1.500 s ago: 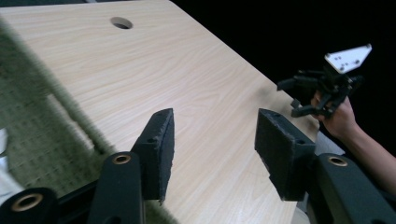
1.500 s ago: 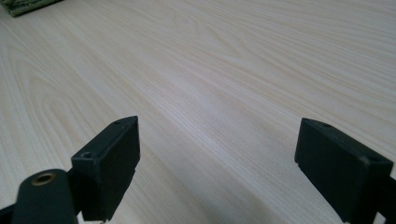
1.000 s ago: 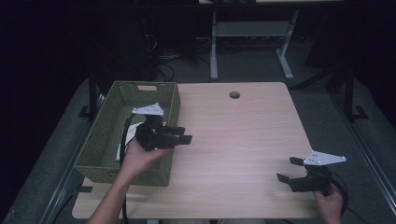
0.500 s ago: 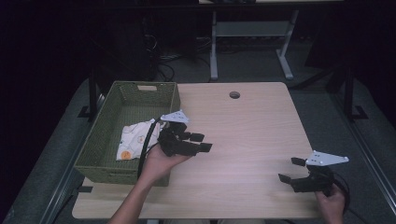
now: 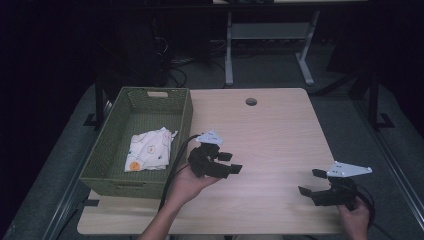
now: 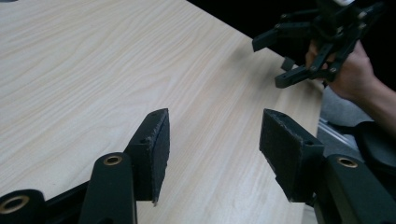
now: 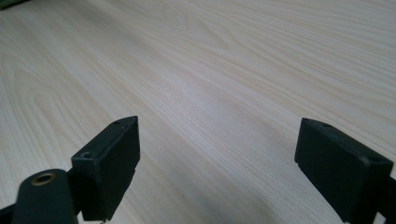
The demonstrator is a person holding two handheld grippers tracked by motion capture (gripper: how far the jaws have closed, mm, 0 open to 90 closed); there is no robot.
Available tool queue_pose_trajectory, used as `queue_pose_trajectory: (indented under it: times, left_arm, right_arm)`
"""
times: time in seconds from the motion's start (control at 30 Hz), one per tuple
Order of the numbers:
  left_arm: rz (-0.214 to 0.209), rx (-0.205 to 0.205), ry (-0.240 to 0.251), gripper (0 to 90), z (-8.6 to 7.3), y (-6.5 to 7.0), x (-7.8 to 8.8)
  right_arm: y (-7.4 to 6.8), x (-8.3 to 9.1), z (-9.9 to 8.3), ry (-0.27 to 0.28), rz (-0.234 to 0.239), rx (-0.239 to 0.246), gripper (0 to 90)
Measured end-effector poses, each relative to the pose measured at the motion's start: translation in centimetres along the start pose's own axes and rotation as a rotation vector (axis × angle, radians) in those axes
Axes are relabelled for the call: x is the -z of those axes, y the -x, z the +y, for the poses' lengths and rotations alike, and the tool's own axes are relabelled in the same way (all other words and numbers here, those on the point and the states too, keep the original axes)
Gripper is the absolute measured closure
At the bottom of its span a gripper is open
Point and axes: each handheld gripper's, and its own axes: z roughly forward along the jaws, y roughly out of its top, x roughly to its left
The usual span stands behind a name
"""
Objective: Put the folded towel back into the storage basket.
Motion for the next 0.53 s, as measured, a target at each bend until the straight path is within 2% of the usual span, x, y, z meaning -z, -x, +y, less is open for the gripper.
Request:
queue_pose_trajectory:
  times: [0.17,0.23,0.33,0.47,0.53]
  left_arm:
    - [0.012,0.001,-0.012,42.1,-0.7,0.5,-1.2]
    - [0.030,-0.003,-0.024,41.3,-1.1,0.7,-1.7]
    - [0.027,0.014,-0.017,40.3,-1.8,0.9,-2.4]
    - [0.037,0.002,-0.031,37.9,-2.6,1.5,-3.1]
    - [0.026,0.006,-0.034,37.6,-2.8,2.0,-3.3]
  right_arm:
    - [0.0,0.0,-0.1,0.001,-0.006,0.005,13.5]
    - [0.1,0.0,-0.2,-0.001,-0.005,-0.001,13.5]
    - [0.2,-0.2,-0.3,-0.009,-0.005,-0.006,13.5]
    - [0.0,-0.1,-0.1,-0.011,-0.011,0.013,13.5]
    - [-0.1,-0.1,0.0,-0.005,-0.016,0.024,13.5]
